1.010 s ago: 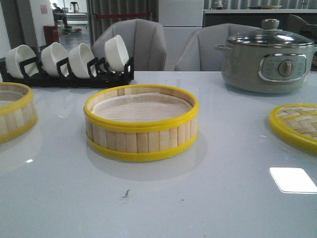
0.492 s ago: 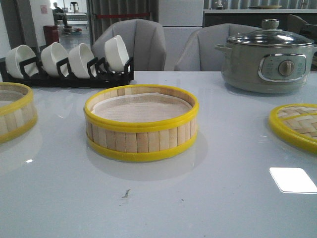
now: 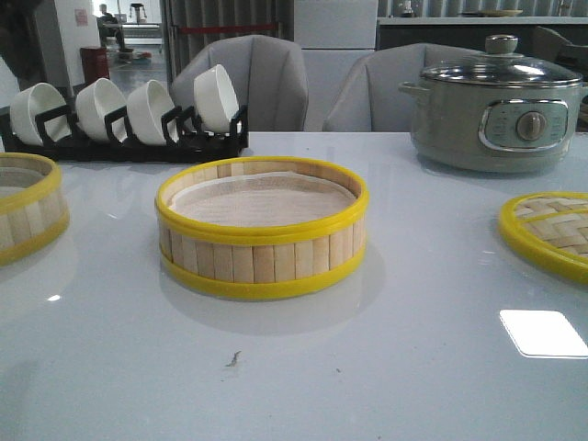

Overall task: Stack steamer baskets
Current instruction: 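Lower the left gripper to the rim of the steamer basket nearest it and grasp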

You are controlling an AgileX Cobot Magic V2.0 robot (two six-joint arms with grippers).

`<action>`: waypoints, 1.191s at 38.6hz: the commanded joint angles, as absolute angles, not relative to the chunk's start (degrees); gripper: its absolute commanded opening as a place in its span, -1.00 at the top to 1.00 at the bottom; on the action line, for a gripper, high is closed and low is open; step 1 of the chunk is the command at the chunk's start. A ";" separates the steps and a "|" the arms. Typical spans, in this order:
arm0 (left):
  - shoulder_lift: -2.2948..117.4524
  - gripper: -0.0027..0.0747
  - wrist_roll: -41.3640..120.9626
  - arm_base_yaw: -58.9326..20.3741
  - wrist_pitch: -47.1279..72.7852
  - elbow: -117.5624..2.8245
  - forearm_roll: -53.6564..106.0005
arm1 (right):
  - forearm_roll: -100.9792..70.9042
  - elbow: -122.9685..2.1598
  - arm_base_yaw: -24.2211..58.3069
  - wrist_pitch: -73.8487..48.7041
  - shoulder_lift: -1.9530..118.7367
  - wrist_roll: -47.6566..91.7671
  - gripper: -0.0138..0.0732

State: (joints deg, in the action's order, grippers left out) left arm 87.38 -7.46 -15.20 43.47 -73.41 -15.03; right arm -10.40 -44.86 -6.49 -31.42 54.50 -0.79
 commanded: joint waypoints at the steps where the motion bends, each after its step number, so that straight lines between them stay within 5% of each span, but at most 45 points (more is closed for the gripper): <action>1: 88.35 -0.39 -8.68 -14.62 38.51 -75.40 -15.67 | -11.14 -46.99 -6.78 -28.12 53.94 0.00 -0.15; 35: 107.63 -0.36 -9.24 -9.63 31.17 -75.40 -12.17 | -11.20 -46.99 -6.78 -29.25 54.01 0.00 -0.15; 40: 107.63 -0.05 -9.24 -9.63 31.78 -76.82 -12.03 | -11.20 -46.99 -6.78 -29.19 54.01 0.00 -0.15; 46: 107.63 0.76 -9.28 -9.63 34.19 -79.52 -11.99 | -11.20 -46.99 -6.78 -29.19 54.01 0.00 -0.15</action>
